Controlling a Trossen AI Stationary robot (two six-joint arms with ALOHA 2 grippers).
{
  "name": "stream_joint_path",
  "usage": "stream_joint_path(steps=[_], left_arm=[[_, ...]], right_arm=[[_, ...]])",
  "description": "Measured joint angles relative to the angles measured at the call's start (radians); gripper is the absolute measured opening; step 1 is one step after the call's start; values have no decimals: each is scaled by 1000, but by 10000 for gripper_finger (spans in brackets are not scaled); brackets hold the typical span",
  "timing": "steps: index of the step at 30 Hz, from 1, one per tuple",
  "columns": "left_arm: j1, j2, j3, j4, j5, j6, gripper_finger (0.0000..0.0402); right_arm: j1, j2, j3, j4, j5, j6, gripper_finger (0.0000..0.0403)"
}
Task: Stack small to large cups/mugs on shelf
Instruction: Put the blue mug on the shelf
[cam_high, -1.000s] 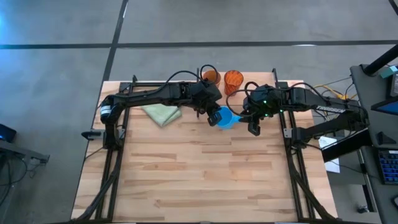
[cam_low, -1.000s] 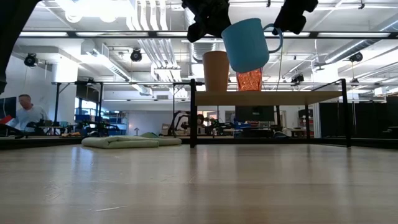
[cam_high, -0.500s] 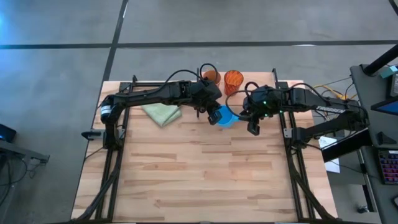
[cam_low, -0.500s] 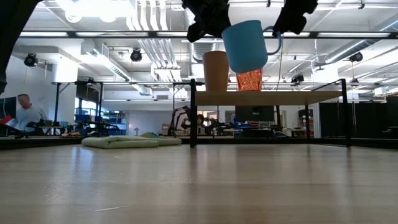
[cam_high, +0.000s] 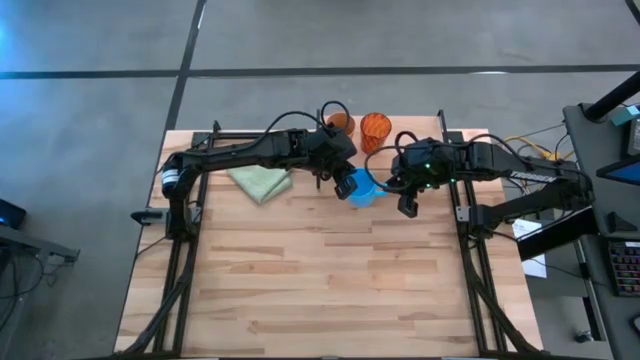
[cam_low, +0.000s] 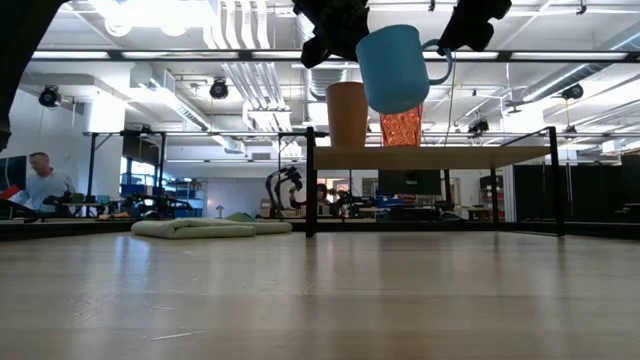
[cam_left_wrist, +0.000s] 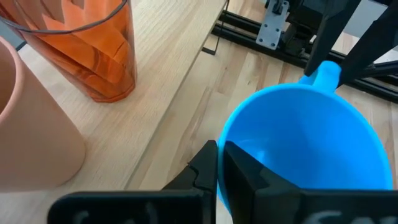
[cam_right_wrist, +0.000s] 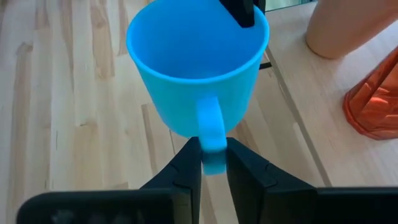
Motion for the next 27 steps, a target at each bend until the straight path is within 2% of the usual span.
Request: stream_joint_path(steps=[4, 13, 18, 27], left_arm=[[4, 0, 0, 3, 5, 6, 8], [13, -1, 7, 37, 16, 10, 84], [17, -15, 36, 66, 15, 10, 101], [25, -57, 90, 60, 0, 61, 102]], right_arm=[[0, -3, 1, -6, 4, 28, 54], [-2, -7, 1, -49, 19, 88, 52], [-2, -7, 1, -114, 34, 151, 52], [-2, -48, 5, -281, 324, 309, 52]])
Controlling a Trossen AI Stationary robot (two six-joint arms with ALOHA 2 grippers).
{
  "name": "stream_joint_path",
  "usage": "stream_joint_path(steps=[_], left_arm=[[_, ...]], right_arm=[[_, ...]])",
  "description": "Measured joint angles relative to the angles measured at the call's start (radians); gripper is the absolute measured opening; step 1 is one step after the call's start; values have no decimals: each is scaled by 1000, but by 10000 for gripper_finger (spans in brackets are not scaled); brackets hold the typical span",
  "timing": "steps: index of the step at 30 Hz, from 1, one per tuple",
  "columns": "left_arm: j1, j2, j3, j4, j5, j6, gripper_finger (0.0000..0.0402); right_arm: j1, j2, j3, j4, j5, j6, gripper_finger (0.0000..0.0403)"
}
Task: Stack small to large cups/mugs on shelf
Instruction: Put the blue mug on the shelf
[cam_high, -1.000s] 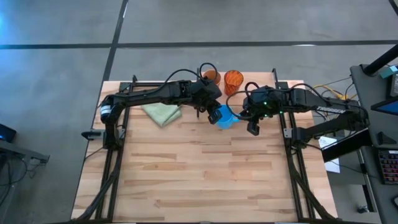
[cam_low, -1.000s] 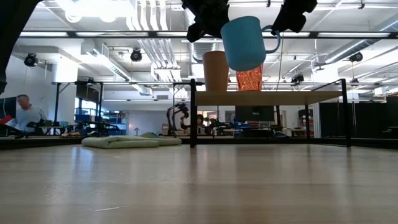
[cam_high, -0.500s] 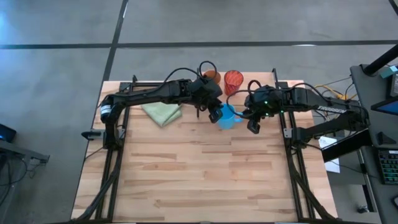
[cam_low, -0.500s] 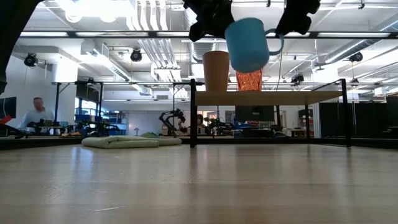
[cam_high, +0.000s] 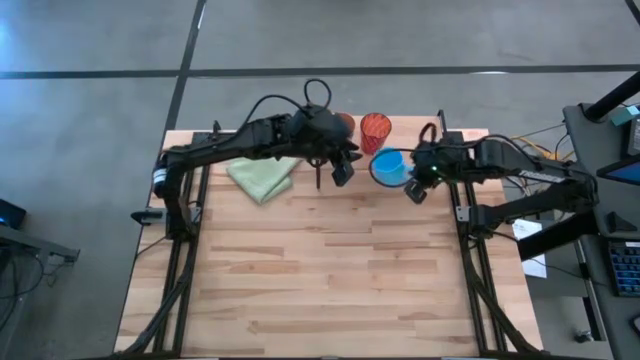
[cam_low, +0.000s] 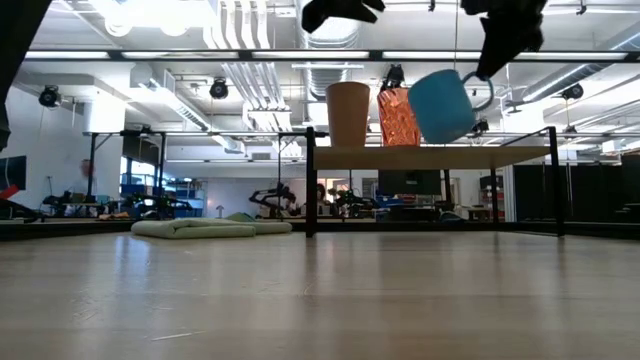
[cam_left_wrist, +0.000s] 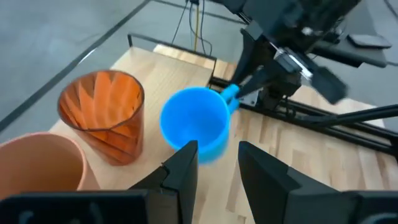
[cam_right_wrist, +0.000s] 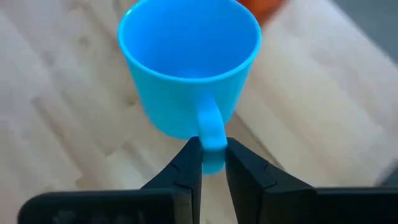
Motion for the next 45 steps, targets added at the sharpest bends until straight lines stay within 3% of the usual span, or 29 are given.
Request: stream_joint_path(steps=[10, 13, 28, 37, 45], left_arm=[[10, -44, 0, -2, -8, 2, 102], [11, -51, -2, -1, -8, 2, 102], [14, -60, -2, -2, -18, 53, 102], [19, -64, -3, -1, -21, 55, 102], [20, -67, -3, -2, -21, 54, 102]], right_arm=[[0, -98, -6, -49, 323, 208, 52], [-3, -103, -12, -103, 370, 288, 52], [-2, -97, -243, 6, 468, 548, 52], [-2, -97, -270, 102, 496, 530, 57], [-3, -96, -281, 105, 450, 510, 86]])
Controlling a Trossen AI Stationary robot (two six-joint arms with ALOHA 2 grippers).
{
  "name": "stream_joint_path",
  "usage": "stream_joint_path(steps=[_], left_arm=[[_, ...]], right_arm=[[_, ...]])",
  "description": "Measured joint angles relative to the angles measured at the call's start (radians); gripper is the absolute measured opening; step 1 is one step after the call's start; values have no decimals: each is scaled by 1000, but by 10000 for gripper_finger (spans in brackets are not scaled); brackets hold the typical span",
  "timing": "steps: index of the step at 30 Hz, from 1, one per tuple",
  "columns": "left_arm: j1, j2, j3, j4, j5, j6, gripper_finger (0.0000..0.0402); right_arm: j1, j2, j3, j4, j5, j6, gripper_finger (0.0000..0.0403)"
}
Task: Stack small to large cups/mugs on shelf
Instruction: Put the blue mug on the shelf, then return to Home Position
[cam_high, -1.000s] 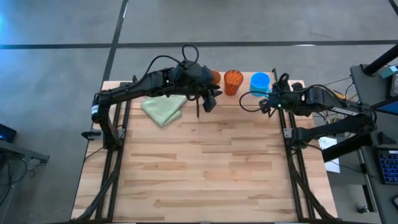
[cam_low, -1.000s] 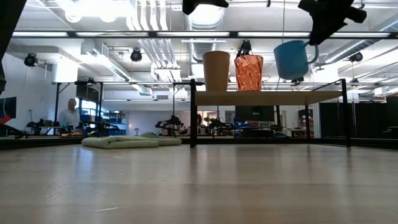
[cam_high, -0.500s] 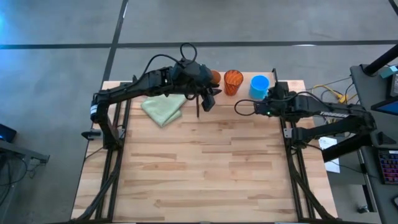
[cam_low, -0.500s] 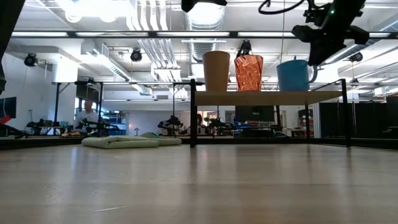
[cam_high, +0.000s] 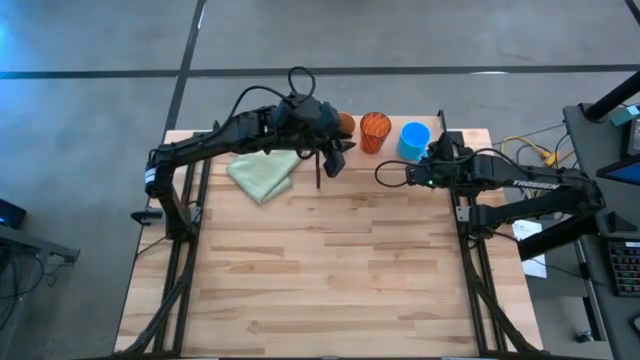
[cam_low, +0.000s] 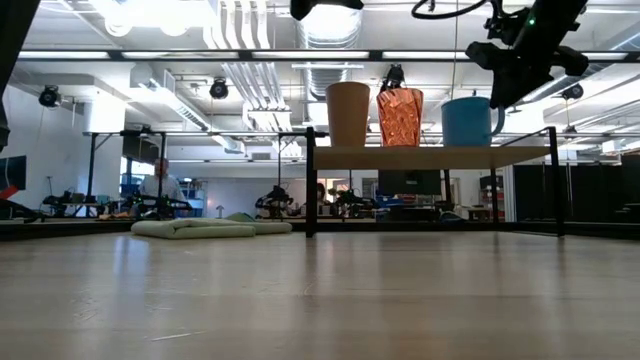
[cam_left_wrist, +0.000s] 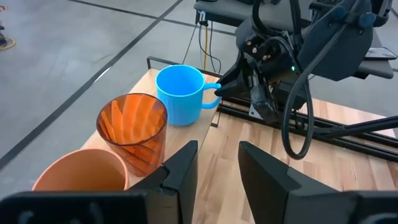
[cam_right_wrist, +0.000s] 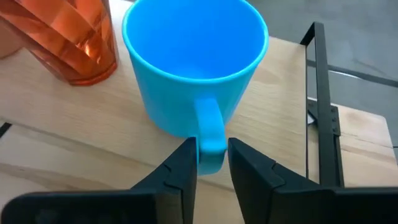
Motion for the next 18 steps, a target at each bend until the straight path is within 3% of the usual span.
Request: stream_joint_path(steps=[8, 13, 18], left_arm=[[0, -15, -2, -1, 0, 27, 102], [0, -23, -2, -1, 0, 46, 102], [0, -39, -2, -22, 0, 47, 102]], right_arm=[[0, 0, 11, -1, 31, -4, 93], [1, -2, 104, -5, 41, -59, 93], [3, -2, 282, -4, -75, -187, 88]])
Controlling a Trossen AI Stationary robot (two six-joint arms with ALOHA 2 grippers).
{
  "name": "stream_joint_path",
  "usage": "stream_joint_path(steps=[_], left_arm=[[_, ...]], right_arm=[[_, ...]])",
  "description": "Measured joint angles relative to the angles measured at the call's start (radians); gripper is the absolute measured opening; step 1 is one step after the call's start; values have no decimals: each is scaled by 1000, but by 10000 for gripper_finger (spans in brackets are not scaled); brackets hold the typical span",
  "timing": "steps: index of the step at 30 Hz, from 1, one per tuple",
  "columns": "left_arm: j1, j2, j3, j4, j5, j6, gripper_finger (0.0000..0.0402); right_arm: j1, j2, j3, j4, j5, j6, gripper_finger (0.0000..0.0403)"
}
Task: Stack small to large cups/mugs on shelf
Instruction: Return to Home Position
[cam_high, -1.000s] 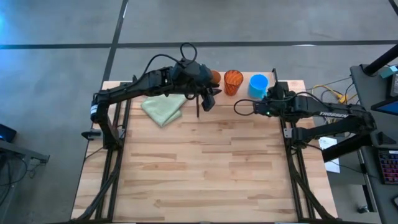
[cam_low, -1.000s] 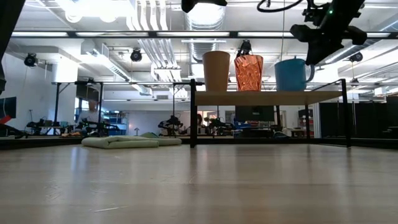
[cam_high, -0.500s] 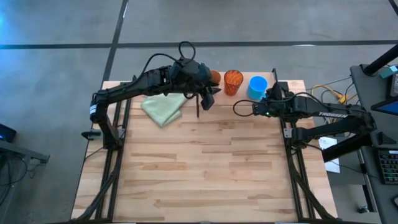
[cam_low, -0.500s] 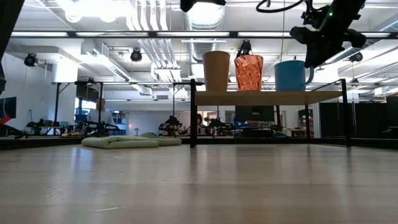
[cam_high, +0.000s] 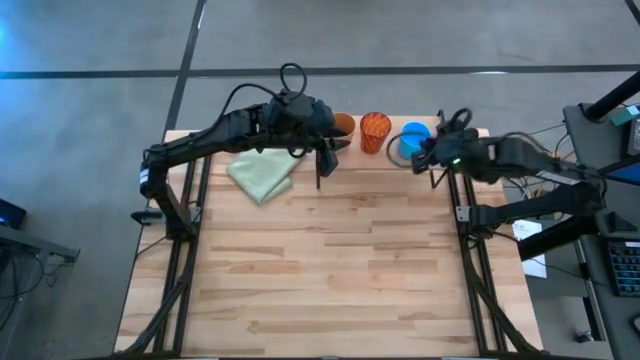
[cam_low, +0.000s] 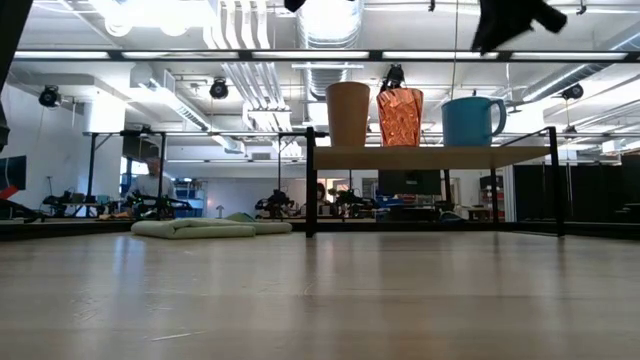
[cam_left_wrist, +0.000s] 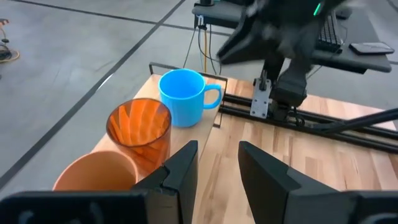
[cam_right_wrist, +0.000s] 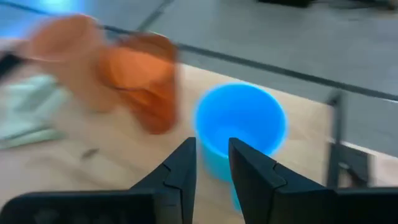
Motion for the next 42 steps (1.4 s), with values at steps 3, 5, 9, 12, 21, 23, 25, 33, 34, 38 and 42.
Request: stream_joint_path(steps=[3, 5, 9, 12, 21, 23, 25, 33, 34, 38, 42], left_arm=[[0, -30, -1, -53, 0, 1, 102], [-1, -63, -1, -111, 0, 1, 102], [-2, -136, -1, -224, 0, -2, 102], [-2, -199, -2, -304, -4, -6, 102], [-6, -413, -53, -470, -1, -34, 102], [-7, -471, -92, -459, 0, -59, 102], [-7, -538, -148, -425, 0, -83, 102], [-23, -840, -644, 106, 76, -85, 102], [-23, -874, -722, 203, 102, -85, 102], [-23, -987, -1006, 518, 168, -86, 102], [-22, -1087, -1225, 714, 163, -111, 102]], right_arm=[[0, -4, 118, 0, -138, -107, 80], [1, -6, 183, -1, -242, -188, 74], [23, -7, 271, -5, -381, -340, 65], [60, -16, 294, -8, -406, -429, 59], [163, -64, 274, -101, -409, -456, 59], [176, -84, 251, -80, -409, -460, 60], [189, -117, 209, -8, -408, -481, 61], [203, -281, -186, 805, -603, -721, 61], [203, -290, -239, 900, -619, -735, 61], [193, -306, -392, 1074, -617, -759, 61], [147, -339, -481, 1069, -588, -764, 61]])
